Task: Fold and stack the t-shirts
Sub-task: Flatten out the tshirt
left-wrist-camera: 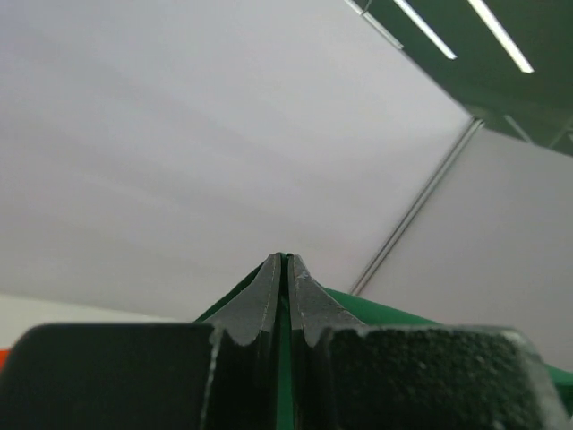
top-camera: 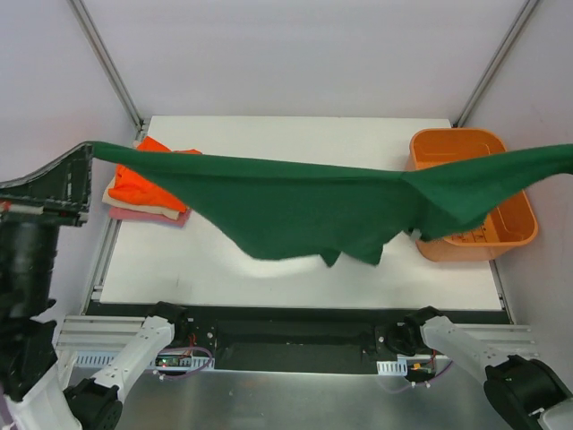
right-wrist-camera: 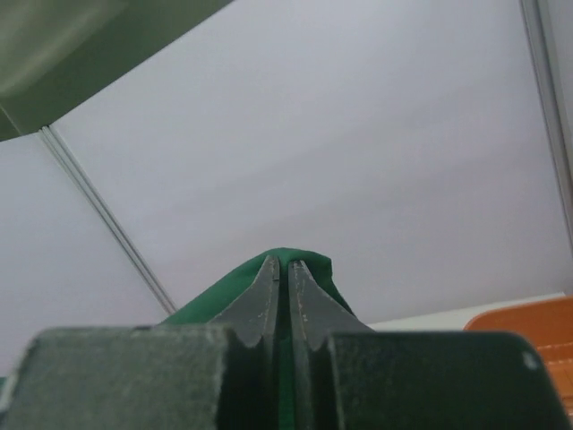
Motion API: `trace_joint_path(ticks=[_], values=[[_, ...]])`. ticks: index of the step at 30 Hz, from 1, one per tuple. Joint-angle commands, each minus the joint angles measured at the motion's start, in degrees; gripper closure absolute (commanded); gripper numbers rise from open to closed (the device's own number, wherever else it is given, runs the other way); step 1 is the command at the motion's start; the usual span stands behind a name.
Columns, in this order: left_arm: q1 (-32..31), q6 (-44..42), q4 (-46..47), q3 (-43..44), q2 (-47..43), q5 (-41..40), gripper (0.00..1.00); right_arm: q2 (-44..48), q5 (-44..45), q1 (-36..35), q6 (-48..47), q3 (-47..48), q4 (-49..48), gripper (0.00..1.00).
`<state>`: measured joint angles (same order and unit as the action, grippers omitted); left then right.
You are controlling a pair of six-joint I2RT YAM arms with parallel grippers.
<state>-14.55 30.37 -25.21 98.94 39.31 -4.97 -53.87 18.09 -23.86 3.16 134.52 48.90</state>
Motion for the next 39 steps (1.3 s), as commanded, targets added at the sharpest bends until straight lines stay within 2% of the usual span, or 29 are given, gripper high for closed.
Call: trace_joint_path(ticks=[1,4,7,13,16,22,25,28,33,39], values=[[0.4,-2.07,-0.63,4.68,1.99,4.78,1.0,-0.01,-0.6,0.3,-4.72,0.57,-3.81,0.99],[0.4,-1.98,-0.8,5.04,4.28,6.73,1.0,-1.32,2.47,0.21,-6.31,0.83,-4.78,1.0],[0.4,-2.16,-0.8,3.64,7.35,5.33,1.0,-4.31,7.3,-0.05,-9.03,-0.04,-5.13,0.99],[0.4,-4.26,-0.72,-2.77,19.02,-8.79,1.0,-14.84,22.24,0.47,-16.51,-8.72,-8.2,0.99],[0.92,-4.35,-0.54,-6.46,28.33,-14.18,1.0,-21.43,17.0,4.59,-14.25,-14.79,-10.14,1.0],[4.0,-0.76,3.15,-11.14,52.76,-11.81,1.0,-40.67,3.91,12.16,-5.81,-22.98,-14.7,1.0],[4.96,0.47,3.24,-6.41,66.9,-10.07,1.0,-52.26,-4.7,13.74,-3.25,-21.59,-17.35,1.0],[6.19,1.62,3.24,-0.87,77.38,-5.41,1.0,-65.28,-9.47,13.66,-0.79,-12.57,-13.85,1.0],[7.07,-0.05,3.24,4.33,85.66,-4.52,1.0,-73.3,-6.14,14.27,0.88,-9.45,-12.34,1.0],[7.69,-1.01,3.07,3.73,85.41,-3.82,1.0,-72.0,-7.19,14.63,1.85,-12.61,-13.92,1.0]])
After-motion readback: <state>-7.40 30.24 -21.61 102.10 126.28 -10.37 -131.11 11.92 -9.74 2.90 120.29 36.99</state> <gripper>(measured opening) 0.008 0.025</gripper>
